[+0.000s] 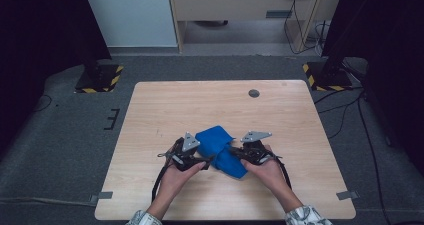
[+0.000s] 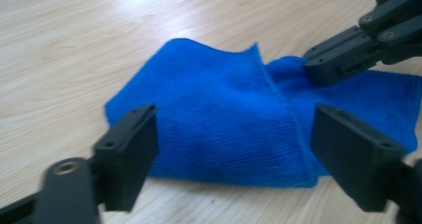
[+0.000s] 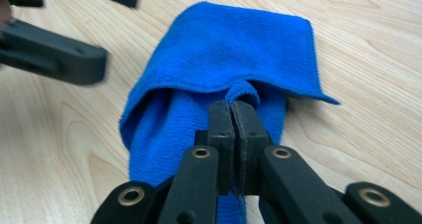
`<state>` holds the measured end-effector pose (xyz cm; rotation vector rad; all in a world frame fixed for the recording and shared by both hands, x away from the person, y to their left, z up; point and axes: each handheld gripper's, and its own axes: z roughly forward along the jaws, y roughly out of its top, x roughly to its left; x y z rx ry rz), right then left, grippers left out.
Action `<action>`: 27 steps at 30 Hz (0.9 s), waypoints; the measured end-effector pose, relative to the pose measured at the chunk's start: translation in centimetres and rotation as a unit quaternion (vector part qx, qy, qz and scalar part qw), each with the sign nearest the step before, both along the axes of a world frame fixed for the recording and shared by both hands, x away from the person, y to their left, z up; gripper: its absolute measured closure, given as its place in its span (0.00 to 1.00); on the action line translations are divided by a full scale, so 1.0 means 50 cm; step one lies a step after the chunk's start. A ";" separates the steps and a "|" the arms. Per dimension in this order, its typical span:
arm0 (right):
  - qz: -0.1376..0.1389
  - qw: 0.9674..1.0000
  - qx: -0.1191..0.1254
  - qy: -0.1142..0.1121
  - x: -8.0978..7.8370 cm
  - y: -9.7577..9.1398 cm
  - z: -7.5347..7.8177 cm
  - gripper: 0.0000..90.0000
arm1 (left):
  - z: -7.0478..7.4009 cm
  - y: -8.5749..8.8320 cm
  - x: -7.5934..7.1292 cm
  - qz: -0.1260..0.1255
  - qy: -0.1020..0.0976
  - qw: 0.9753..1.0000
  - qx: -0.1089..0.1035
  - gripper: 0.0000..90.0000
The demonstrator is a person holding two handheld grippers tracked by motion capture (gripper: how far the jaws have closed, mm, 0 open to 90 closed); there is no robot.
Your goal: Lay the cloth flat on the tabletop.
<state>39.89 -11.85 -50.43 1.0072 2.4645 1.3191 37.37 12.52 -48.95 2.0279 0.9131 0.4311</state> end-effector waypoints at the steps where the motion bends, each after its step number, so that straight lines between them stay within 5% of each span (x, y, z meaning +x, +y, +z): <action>1: 0.000 1.000 0.000 0.000 0.000 0.000 0.000 0.98 | 0.000 0.000 0.000 0.000 0.000 1.000 0.000 0.26; 8: 0.011 1.000 -0.002 -0.011 -0.013 0.010 0.009 0.99 | -0.017 -0.041 0.011 -0.007 0.007 1.000 0.027 0.32; 13: 0.015 1.000 -0.001 -0.011 -0.017 0.012 0.012 0.99 | -0.022 -0.038 0.014 -0.004 0.006 0.999 0.049 0.61; 16: 0.015 1.000 -0.002 -0.012 -0.017 0.011 0.013 0.99 | -0.019 -0.020 0.017 0.002 0.012 0.999 0.042 0.79; 20: 0.013 1.000 -0.011 -0.015 -0.018 0.009 0.011 0.99 | -0.006 0.001 0.017 0.015 0.007 0.999 0.029 0.90; 22: 0.013 1.000 -0.014 -0.014 -0.018 0.007 0.011 0.99 | -0.004 0.007 0.018 0.019 0.006 1.000 0.024 0.90; 24: 0.008 1.000 -0.022 -0.015 -0.016 -0.003 0.010 0.99 | 0.000 0.029 0.021 0.034 0.012 0.999 -0.003 0.89; 27: 0.005 1.000 -0.025 -0.013 -0.015 -0.010 0.008 1.00 | 0.002 0.042 0.021 0.042 0.009 0.999 -0.001 0.90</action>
